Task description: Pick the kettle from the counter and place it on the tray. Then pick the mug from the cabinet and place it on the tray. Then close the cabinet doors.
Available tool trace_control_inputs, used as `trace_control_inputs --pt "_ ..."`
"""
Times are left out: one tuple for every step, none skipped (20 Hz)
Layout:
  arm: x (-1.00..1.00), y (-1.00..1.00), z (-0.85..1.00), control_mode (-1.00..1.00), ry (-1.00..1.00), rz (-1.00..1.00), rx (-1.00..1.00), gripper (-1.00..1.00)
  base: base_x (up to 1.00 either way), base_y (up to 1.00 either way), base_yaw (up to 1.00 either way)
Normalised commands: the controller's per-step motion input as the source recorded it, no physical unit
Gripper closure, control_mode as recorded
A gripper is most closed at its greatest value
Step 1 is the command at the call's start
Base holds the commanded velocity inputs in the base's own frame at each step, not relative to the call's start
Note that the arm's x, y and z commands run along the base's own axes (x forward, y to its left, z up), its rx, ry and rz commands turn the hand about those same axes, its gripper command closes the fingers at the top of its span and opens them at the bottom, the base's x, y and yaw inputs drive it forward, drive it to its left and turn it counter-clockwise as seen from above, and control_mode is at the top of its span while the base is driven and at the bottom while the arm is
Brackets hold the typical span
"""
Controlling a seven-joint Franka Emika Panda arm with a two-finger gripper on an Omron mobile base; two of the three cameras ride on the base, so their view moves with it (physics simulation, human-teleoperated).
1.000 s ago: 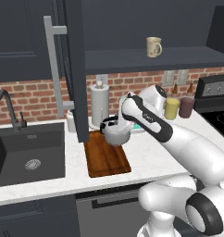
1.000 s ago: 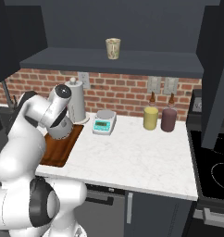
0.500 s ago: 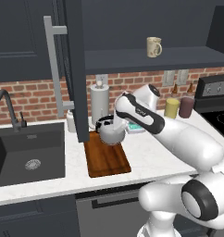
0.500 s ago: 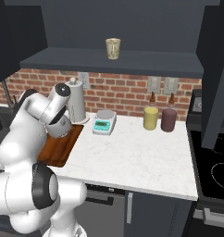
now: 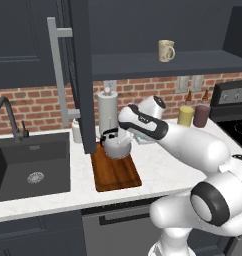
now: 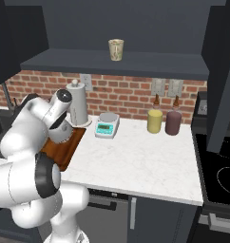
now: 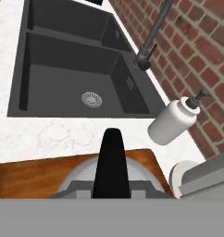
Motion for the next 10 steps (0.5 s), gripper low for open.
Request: trace_control_inputs --pt "0.20 0.17 -0.24 -1.00 0.00 0.00 0.00 1.00 0.00 0.00 0.00" --pt "0.20 0.13 -0.21 -1.00 0.00 0.00 0.01 1.00 0.00 0.00 0.00" --pt "0.19 0.07 -0.19 -1.00 0.00 0.00 0.01 1.00 0.00 0.00 0.00" --pt "0.16 0.04 -0.16 -1.00 0.00 0.00 0.00 1.00 0.00 0.00 0.00" --pt "0.16 0.00 -0.17 -1.00 0.00 0.00 0.00 1.00 0.00 0.00 0.00" --pt "0.17 0.00 -0.16 -1.00 0.00 0.00 0.01 1.00 0.00 0.00 0.00" --pt "0.18 0.00 -0.14 -1.00 0.00 0.00 0.01 1.00 0.00 0.00 0.00" --pt "0.20 0.00 -0.22 -1.00 0.00 0.00 0.00 1.00 0.00 0.00 0.00" --pt "0.21 0.00 -0.21 -1.00 0.00 0.00 0.00 1.00 0.00 0.00 0.00" --pt "0.21 0.00 -0.18 -1.00 0.00 0.00 0.01 1.00 0.00 0.00 0.00"
